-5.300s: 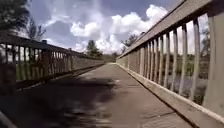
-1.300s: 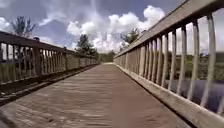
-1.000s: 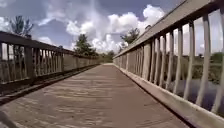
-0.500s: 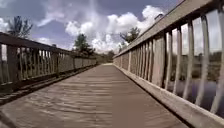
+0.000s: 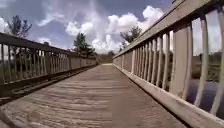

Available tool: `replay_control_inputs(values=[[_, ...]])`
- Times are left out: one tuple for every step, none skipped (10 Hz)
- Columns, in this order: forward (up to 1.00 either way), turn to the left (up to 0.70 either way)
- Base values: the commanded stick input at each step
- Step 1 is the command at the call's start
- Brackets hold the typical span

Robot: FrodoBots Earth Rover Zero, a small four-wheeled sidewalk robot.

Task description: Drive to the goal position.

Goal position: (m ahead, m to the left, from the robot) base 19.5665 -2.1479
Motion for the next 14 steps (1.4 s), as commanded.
replay_control_inputs(values=[[0.85, 0.0], [0.85, 0.0], [0.85, 0.0], [0.85, 0.0], [0.85, 0.02], [0.85, 0.14], [0.85, 0.24], [0.85, 0.07], [0.85, 0.0], [0.85, 0.0], [0.85, 0.0], [0.85, 0.0], [0.85, 0.0], [0.85, 0.0]])
